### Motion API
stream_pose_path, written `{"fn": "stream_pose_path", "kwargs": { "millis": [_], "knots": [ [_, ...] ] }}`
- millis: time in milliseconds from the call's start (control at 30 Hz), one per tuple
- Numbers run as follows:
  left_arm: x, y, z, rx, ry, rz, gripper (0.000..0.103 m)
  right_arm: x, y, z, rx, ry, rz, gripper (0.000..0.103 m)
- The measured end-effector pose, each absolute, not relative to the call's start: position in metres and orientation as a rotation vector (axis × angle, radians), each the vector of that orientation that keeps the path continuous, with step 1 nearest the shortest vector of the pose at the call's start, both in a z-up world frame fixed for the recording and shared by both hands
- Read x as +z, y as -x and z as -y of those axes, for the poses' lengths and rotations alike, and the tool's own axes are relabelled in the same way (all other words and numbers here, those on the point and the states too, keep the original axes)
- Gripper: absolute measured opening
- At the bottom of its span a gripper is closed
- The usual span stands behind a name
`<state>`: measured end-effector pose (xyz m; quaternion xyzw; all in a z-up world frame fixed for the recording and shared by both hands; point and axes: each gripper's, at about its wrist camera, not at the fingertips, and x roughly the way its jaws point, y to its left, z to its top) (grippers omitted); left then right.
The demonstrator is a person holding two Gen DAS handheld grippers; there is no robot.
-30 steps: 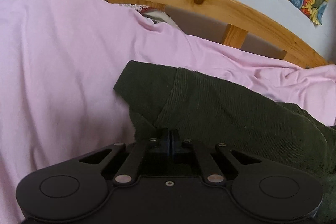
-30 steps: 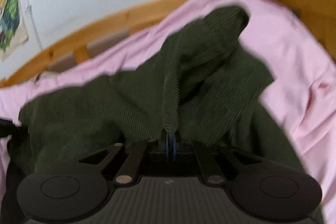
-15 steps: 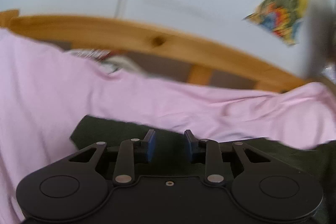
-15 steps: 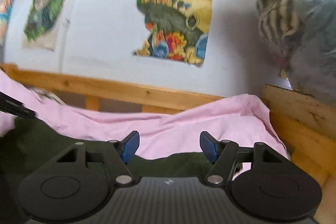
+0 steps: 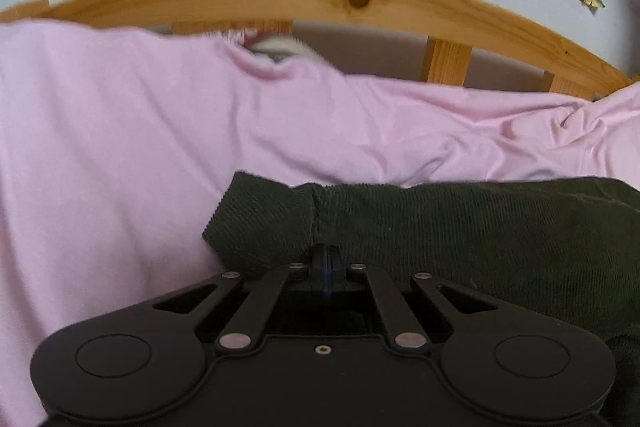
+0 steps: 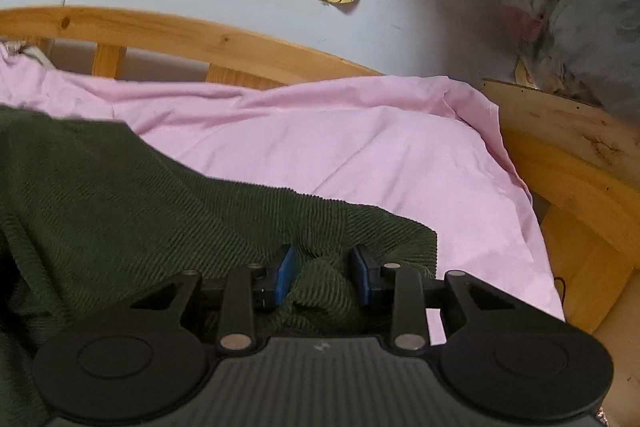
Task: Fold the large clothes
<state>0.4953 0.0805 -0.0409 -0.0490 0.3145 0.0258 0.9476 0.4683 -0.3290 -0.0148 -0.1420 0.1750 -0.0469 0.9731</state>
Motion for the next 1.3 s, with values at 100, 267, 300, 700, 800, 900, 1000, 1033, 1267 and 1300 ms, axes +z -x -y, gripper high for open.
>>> {"fn": "stream_pose_path", "kwargs": {
  "millis": [100, 267, 300, 700, 800, 900, 1000, 1033, 1267, 1300],
  "knots": [
    [-0.018, -0.473, -0.075, 0.009, 0.165, -0.586, 0.042, 0.011, -0.449, 0.312, -0.076, 0.282, -0.288, 0.053],
    [-0.005, -0.452, -0.033, -0.208, 0.202, -0.584, 0.051, 0.029, -0.439, 0.258, 0.153, 0.254, -0.225, 0.058],
    [-0.008, -0.452, -0.026, -0.236, 0.217, -0.607, 0.051, 0.027, -0.44, 0.248, 0.21, 0.254, -0.225, 0.059],
    [-0.059, -0.455, 0.001, -0.183, 0.016, -0.768, 0.049, -0.055, -0.46, 0.226, 0.267, 0.304, -0.386, 0.063],
    [-0.052, -0.454, -0.002, -0.17, 0.046, -0.775, 0.05, -0.05, -0.462, 0.231, 0.279, 0.265, -0.404, 0.064],
    [-0.035, -0.442, -0.012, -0.14, 0.11, -0.77, 0.073, -0.03, -0.457, 0.244, 0.27, 0.186, -0.455, 0.084],
    [-0.02, -0.415, -0.021, -0.142, 0.103, -0.723, 0.089, -0.011, -0.429, 0.258, 0.257, 0.123, -0.435, 0.102],
    [-0.016, -0.404, -0.023, -0.146, 0.085, -0.715, 0.09, -0.005, -0.417, 0.262, 0.265, 0.114, -0.433, 0.102],
    [0.009, -0.317, -0.013, -0.169, -0.047, -0.695, 0.101, 0.009, -0.338, 0.268, 0.337, 0.131, -0.486, 0.103],
    [0.012, -0.303, -0.009, -0.187, -0.066, -0.696, 0.101, 0.009, -0.325, 0.268, 0.355, 0.141, -0.502, 0.103]
  ]
}}
